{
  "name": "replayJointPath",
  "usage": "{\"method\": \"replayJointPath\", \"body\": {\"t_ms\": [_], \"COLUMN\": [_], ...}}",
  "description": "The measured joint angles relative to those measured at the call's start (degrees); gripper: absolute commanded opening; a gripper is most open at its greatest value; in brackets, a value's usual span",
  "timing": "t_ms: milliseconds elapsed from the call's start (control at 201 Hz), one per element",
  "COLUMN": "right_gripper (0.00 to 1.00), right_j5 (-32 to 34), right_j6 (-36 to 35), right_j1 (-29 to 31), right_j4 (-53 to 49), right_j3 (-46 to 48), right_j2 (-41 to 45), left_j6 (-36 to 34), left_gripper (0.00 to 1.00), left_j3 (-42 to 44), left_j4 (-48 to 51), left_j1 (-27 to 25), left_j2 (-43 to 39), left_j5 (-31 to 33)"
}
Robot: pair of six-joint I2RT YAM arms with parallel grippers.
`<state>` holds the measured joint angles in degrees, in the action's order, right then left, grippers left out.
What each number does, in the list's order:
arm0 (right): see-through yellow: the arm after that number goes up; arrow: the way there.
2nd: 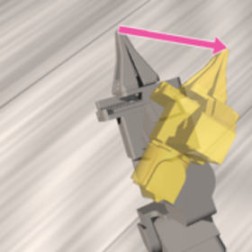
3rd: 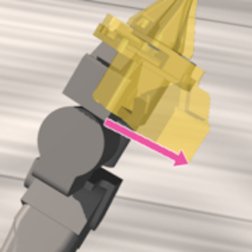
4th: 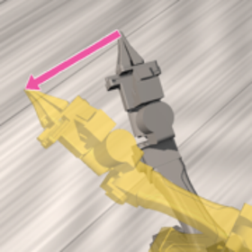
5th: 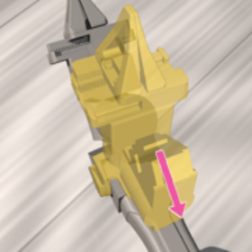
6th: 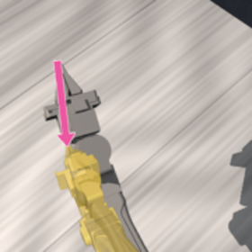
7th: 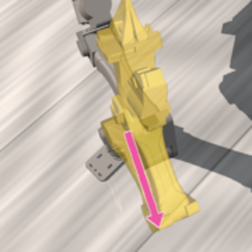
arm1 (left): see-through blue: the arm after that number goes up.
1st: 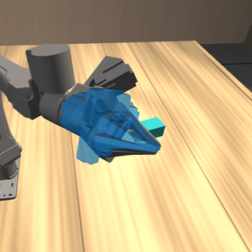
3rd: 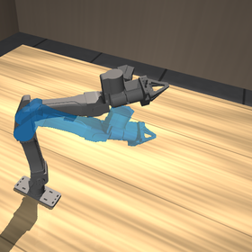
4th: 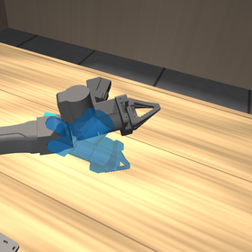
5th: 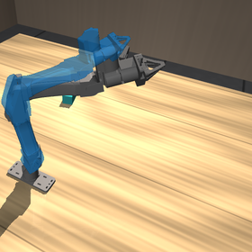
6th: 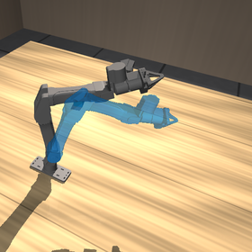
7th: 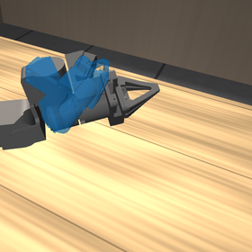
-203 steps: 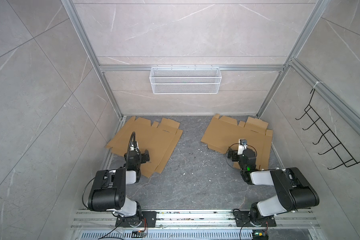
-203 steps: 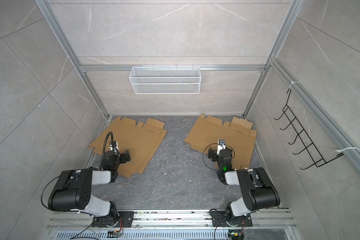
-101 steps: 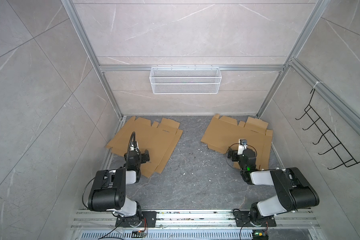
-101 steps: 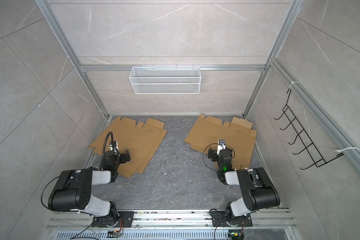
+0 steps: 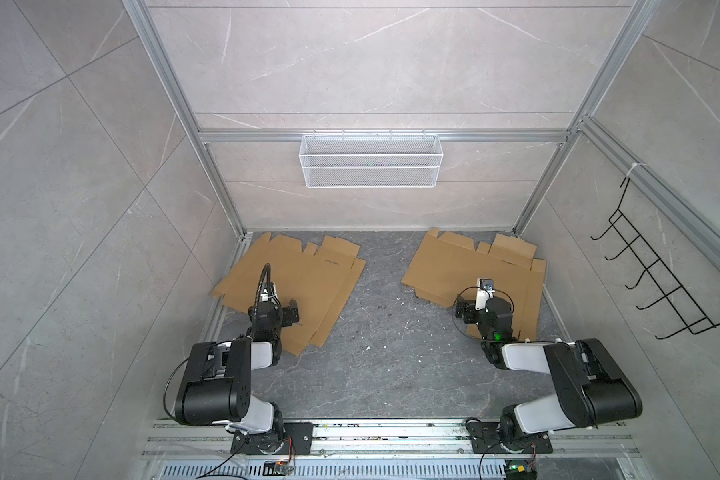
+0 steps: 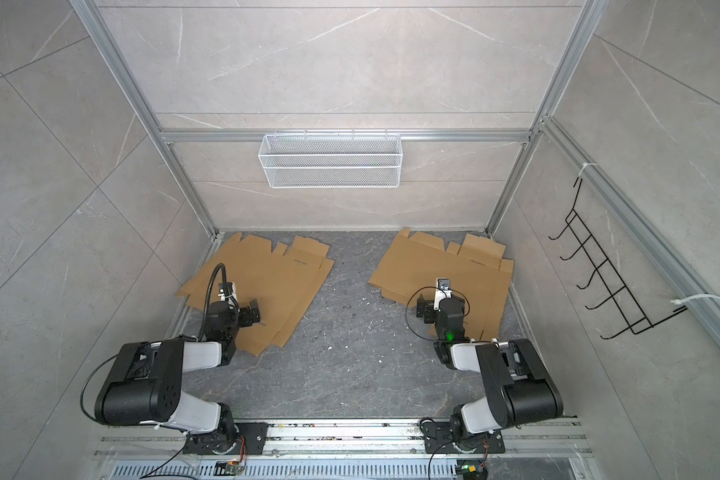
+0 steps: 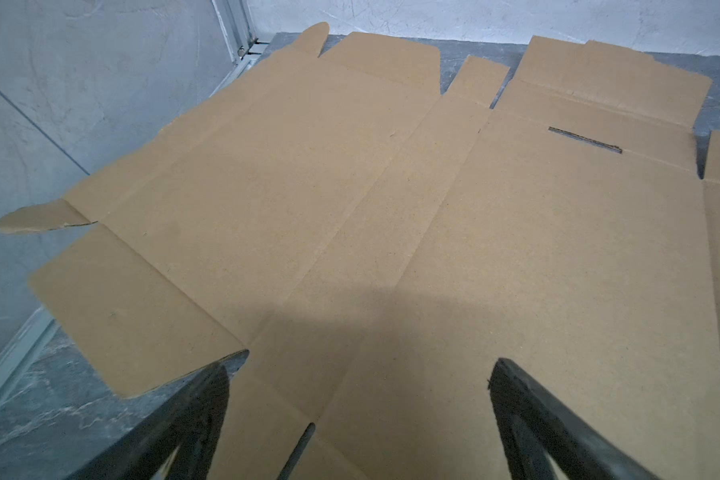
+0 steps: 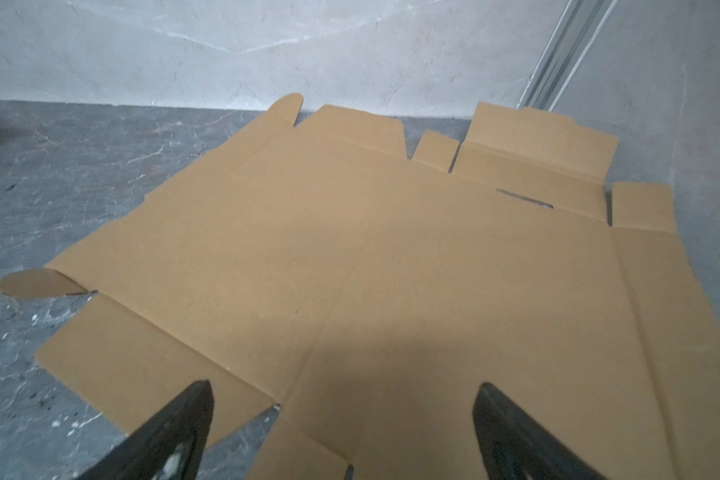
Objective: Fold the paper box
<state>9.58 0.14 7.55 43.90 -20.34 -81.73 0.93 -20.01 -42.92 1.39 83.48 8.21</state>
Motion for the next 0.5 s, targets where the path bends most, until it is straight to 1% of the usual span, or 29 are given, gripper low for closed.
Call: {"method": "replayJointPath", "body": {"t_ms": [134, 214, 274, 338, 418, 503], "right_gripper": [0.99, 0.99, 0.99, 0.99, 0.99, 0.99], "right_j5": [0.48, 1.68, 4.11, 8.13, 11.13, 11.85], "right_j6": [0.55, 2.82, 4.70, 6.67, 12.20, 18.18], "right_j1": [1.44, 3.08, 5.11, 8.68, 11.85, 11.93], "right_j4": [-8.37, -15.37, -22.71, -30.64, -40.85, -49.81], "right_j3": [-2.71, -5.07, -8.15, -12.09, -17.70, -23.26], "right_j2": [9.25, 14.58, 18.01, 21.09, 23.52, 23.32], "left_j6": [-0.07, 0.22, 0.74, 1.73, 4.79, 10.75], "left_gripper": [1.00, 1.00, 1.00, 1.00, 1.00, 1.00], "left_j3": [-0.87, -2.21, -3.76, -5.73, -9.40, -14.34], "left_j4": [6.75, 10.91, 14.62, 18.08, 23.34, 29.83], "left_j1": [-5.33, -9.27, -12.15, -14.86, -17.05, -17.38], "left_j2": [-8.07, -13.42, -17.57, -21.20, -24.02, -24.17], "left_j5": [6.60, 10.60, 12.96, 14.43, 14.82, 15.13]}}
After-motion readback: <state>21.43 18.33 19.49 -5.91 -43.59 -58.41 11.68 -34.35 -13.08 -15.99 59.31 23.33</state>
